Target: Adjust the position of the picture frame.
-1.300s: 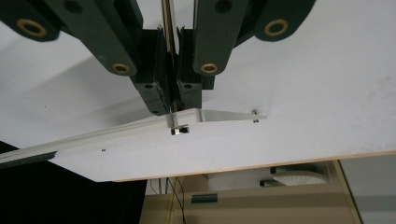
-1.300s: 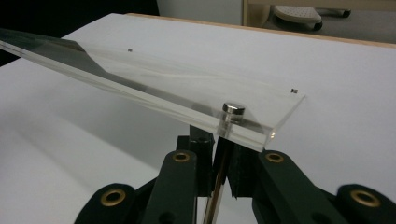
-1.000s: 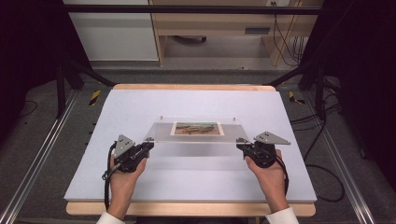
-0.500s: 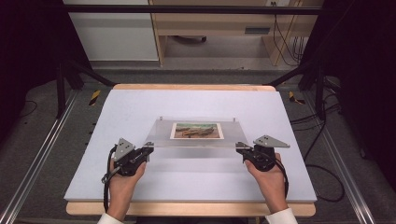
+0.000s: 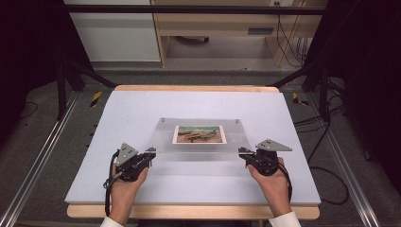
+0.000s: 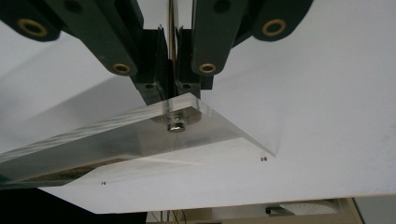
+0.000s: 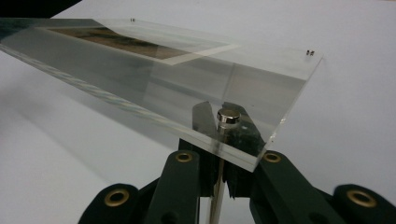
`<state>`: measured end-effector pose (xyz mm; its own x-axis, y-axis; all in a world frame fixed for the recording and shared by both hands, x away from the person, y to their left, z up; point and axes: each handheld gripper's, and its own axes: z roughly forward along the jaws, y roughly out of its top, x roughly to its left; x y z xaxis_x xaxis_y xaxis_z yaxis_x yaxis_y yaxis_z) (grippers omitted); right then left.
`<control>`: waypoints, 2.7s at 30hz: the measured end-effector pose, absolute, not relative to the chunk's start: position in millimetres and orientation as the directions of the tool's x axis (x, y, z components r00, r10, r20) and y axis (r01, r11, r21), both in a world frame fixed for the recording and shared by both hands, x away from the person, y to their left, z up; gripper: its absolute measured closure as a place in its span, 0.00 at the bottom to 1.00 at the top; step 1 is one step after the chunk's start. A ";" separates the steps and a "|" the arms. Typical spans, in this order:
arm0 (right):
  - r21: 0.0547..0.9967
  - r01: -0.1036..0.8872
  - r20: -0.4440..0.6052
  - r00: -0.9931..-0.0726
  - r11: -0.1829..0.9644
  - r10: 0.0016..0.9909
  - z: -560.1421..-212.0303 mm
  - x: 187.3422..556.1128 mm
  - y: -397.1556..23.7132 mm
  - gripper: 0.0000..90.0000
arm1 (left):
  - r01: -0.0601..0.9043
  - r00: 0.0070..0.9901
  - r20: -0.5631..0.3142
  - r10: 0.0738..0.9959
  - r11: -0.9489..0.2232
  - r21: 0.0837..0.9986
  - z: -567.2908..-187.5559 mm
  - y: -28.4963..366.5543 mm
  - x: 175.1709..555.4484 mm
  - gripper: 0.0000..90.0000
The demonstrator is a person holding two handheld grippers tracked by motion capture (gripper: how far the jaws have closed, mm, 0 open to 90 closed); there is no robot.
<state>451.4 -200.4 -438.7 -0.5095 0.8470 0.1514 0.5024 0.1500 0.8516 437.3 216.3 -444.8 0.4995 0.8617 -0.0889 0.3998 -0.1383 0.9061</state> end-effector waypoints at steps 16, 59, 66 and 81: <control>0.835 0.528 0.161 -0.504 0.155 0.848 -447.5 447.7 -200.4 0.94 | 0.410 0.500 -0.060 0.864 -0.175 0.895 -453.3 214.9 434.1 0.93; 0.783 0.593 0.152 -0.473 0.187 0.868 -470.3 449.4 -202.6 0.93 | 0.468 0.494 -0.053 0.868 -0.214 0.857 -475.9 205.5 431.7 0.93; 0.781 0.596 0.154 -0.475 0.188 0.867 -470.8 449.4 -201.8 0.93 | 0.468 0.492 -0.051 0.869 -0.214 0.857 -476.4 205.9 432.5 0.93; 0.773 0.606 0.158 -0.472 0.188 0.867 -472.5 449.4 -201.0 0.92 | 0.468 0.501 -0.045 0.864 -0.227 0.854 -476.2 206.2 433.0 0.93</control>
<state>449.4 -201.0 -472.5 -0.4716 0.8675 0.1583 0.6055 0.1880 0.7733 433.0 206.2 -476.2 0.5008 0.8644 -0.0447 0.4682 -0.2271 0.8540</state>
